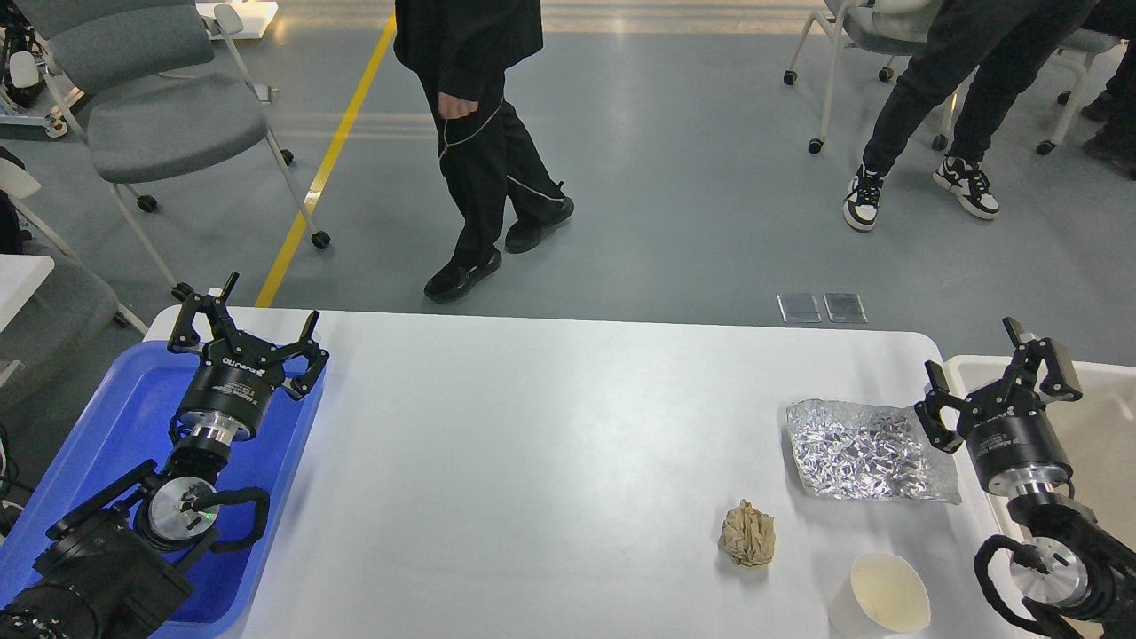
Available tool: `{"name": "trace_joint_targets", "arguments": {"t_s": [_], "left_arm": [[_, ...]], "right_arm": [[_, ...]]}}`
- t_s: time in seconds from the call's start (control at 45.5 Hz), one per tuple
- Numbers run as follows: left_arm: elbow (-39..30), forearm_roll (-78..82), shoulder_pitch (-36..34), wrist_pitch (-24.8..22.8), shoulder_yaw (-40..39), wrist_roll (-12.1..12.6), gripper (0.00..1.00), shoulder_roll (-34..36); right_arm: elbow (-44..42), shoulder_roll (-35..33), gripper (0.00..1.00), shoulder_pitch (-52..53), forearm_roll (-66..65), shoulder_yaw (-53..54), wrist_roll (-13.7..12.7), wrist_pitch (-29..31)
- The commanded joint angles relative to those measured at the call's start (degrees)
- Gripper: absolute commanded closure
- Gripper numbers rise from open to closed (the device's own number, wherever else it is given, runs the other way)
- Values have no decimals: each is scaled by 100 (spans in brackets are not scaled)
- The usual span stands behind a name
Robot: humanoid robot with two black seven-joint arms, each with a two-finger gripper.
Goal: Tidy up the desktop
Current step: 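Raise and open the right gripper above the white paper cup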
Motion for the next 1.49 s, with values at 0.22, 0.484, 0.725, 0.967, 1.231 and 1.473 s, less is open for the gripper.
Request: {"name": "trace_joint_targets", "arguments": {"t_s": [0.22, 0.484, 0.725, 0.967, 1.231, 1.473], "left_arm": [[0, 9, -9, 26, -2, 0, 0, 0], [0, 9, -9, 26, -2, 0, 0, 0], [0, 9, -9, 26, -2, 0, 0, 0], [0, 9, -9, 26, -2, 0, 0, 0], [0, 9, -9, 17, 7, 0, 0, 0], [0, 9, -9, -18, 7, 0, 0, 0]], "right_arm": [[244, -31, 0, 11, -57, -61, -96, -164], [270, -127, 0, 424, -57, -368, -448, -181], [244, -145, 0, 872, -66, -737, -597, -427], [235, -232, 0, 750, -75, -711, -422, -533], [235, -356, 0, 741, -58, -773, -448, -524], [270, -277, 0, 662, -57, -773, -439, -542]]}}
